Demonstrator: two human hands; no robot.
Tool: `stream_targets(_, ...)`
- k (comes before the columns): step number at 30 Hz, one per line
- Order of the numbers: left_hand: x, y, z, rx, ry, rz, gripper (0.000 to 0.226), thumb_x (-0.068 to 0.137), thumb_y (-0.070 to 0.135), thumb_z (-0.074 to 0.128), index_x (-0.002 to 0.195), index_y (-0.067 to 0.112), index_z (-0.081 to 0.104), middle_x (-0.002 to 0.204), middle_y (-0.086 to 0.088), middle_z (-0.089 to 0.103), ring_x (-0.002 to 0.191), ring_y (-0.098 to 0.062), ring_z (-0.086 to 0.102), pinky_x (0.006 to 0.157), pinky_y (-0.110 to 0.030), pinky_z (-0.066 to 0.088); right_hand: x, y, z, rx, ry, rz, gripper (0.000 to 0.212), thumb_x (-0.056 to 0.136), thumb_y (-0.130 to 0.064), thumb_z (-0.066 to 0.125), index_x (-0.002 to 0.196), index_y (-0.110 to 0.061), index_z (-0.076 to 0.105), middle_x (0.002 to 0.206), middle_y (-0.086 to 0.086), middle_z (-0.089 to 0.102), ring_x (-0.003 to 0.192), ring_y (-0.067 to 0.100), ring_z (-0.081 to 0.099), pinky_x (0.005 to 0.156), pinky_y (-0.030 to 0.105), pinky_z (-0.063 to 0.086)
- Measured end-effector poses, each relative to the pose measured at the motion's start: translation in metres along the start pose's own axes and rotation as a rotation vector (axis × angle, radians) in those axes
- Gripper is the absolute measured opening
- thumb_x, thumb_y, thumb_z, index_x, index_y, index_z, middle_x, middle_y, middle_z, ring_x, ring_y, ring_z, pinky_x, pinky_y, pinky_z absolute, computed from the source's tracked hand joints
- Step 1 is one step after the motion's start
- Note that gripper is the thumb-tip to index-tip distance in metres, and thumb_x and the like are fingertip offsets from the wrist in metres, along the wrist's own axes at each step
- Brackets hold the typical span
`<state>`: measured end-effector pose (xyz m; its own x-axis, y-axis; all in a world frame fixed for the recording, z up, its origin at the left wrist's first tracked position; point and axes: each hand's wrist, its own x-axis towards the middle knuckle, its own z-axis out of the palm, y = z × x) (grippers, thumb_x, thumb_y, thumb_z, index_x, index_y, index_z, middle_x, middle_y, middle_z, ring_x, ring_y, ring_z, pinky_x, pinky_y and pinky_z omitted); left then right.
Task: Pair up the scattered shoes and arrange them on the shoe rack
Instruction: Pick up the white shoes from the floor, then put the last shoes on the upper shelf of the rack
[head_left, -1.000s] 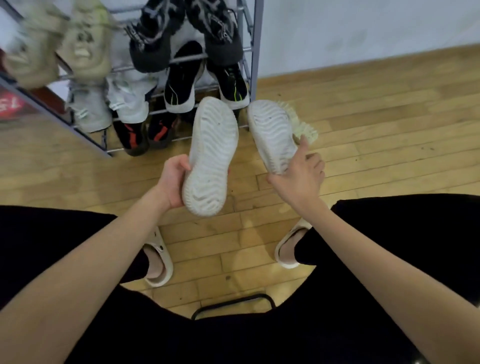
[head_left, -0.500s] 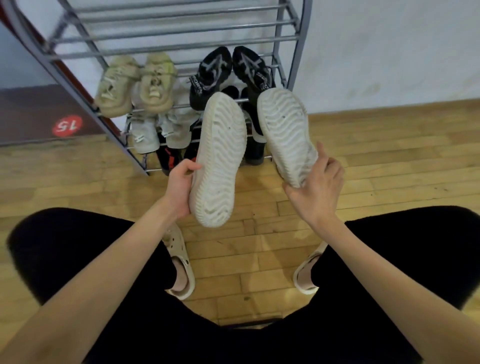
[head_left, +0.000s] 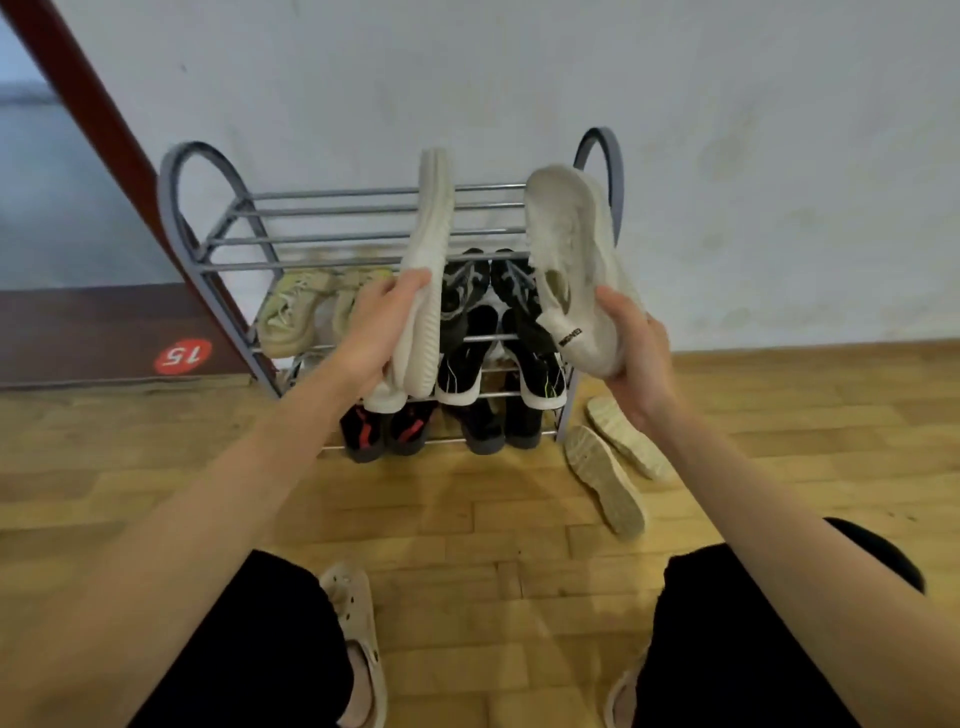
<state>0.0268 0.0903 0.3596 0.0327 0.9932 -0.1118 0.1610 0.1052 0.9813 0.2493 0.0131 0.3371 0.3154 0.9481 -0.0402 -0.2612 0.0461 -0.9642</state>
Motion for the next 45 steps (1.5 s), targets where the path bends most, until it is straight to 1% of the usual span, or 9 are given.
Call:
stream_targets(6, 0.068, 0.034, 0.014, 0.138, 0.164, 0.028, 0.054, 0.083, 0.046, 0.062, 0.118, 0.005, 0.059, 0.100, -0.006, 0.067, 0.088, -0.025, 0.065, 0.082, -0.037, 0.055, 0.055, -0.020, 0.024, -0.032, -0.036, 0.067, 0.057, 0.076, -0.019, 0.078, 0.125, -0.004, 0.055, 0.112, 0.014, 0.068, 0.097, 0.026, 0.069, 0.079, 0.045, 0.059)
stream_targets(13, 0.139, 0.058, 0.050, 0.732, 0.339, 0.035, 0.062, 0.080, 0.056, 0.060, 0.124, 0.013, 0.053, 0.129, -0.014, 0.054, 0.120, -0.037, 0.049, 0.099, -0.046, 0.039, 0.137, -0.030, 0.049, -0.071, 0.080, 0.044, 0.012, 0.080, -0.024, 0.064, 0.082, -0.014, 0.058, 0.067, -0.002, 0.057, 0.065, 0.014, 0.057, 0.059, 0.028, 0.047)
stream_targets(19, 0.173, 0.056, 0.077, 0.775, 0.281, -0.031, 0.058, 0.084, 0.051, 0.061, 0.127, 0.013, 0.052, 0.138, -0.017, 0.046, 0.128, -0.037, 0.040, 0.101, -0.044, 0.032, 0.186, -0.022, 0.055, -0.160, 0.126, 0.037, 0.043, 0.069, -0.041, 0.066, 0.097, -0.007, 0.063, 0.086, 0.006, 0.066, 0.092, 0.027, 0.069, 0.084, 0.040, 0.056)
stream_targets(24, 0.171, 0.043, 0.091, 0.813, 0.279, 0.004, 0.053, 0.087, 0.043, 0.050, 0.128, 0.010, 0.052, 0.138, -0.019, 0.042, 0.127, -0.037, 0.039, 0.103, -0.046, 0.031, 0.185, -0.013, 0.052, -0.372, 0.178, -0.025, 0.033, 0.092, -0.018, 0.050, 0.059, -0.018, 0.042, 0.058, -0.003, 0.043, 0.055, 0.013, 0.044, 0.047, 0.015, 0.036)
stream_targets(28, 0.155, 0.036, 0.086, 0.781, 0.323, 0.134, 0.042, 0.092, 0.034, 0.045, 0.123, 0.008, 0.056, 0.135, -0.018, 0.043, 0.126, -0.035, 0.039, 0.103, -0.045, 0.032, 0.172, -0.004, 0.043, -0.598, 0.148, -0.120, 0.018, 0.094, -0.017, 0.047, 0.082, -0.006, 0.054, 0.074, 0.001, 0.051, 0.066, 0.012, 0.047, 0.056, 0.021, 0.035)
stream_targets(31, 0.135, 0.017, 0.077, 0.728, 0.380, 0.365, 0.033, 0.091, 0.030, 0.048, 0.115, 0.011, 0.060, 0.128, -0.011, 0.049, 0.122, -0.029, 0.044, 0.101, -0.041, 0.033, 0.156, 0.005, 0.032, -0.760, 0.143, -0.230, 0.041, 0.093, -0.023, 0.051, 0.128, -0.003, 0.050, 0.126, 0.009, 0.055, 0.114, 0.020, 0.051, 0.093, 0.031, 0.045)
stream_targets(34, 0.109, -0.009, 0.070, 0.713, 0.396, 0.622, 0.027, 0.086, 0.022, 0.050, 0.107, 0.010, 0.061, 0.116, -0.009, 0.055, 0.111, -0.026, 0.050, 0.095, -0.035, 0.036, 0.129, 0.016, 0.018, -0.829, 0.135, -0.341, 0.041, 0.092, -0.021, 0.054, 0.128, -0.003, 0.048, 0.130, 0.013, 0.051, 0.121, 0.024, 0.048, 0.101, 0.034, 0.043)
stream_targets(39, 0.068, -0.057, 0.068, 0.824, 0.309, 0.894, 0.020, 0.081, 0.012, 0.053, 0.099, 0.005, 0.059, 0.101, -0.013, 0.056, 0.096, -0.027, 0.053, 0.085, -0.032, 0.039, 0.092, 0.051, -0.023, -1.019, 0.077, -0.340, 0.039, 0.089, -0.014, 0.053, 0.126, 0.000, 0.048, 0.126, 0.017, 0.048, 0.118, 0.028, 0.046, 0.096, 0.026, 0.035)
stream_targets(45, 0.042, -0.151, 0.092, 0.990, -0.210, 0.662, 0.018, 0.087, 0.011, 0.054, 0.105, 0.007, 0.055, 0.105, -0.009, 0.054, 0.101, -0.027, 0.052, 0.088, -0.038, 0.046, 0.065, 0.126, -0.090, -1.213, -0.026, -0.074, 0.041, 0.092, -0.014, 0.054, 0.128, 0.002, 0.046, 0.130, 0.021, 0.046, 0.120, 0.034, 0.047, 0.098, 0.036, 0.038)
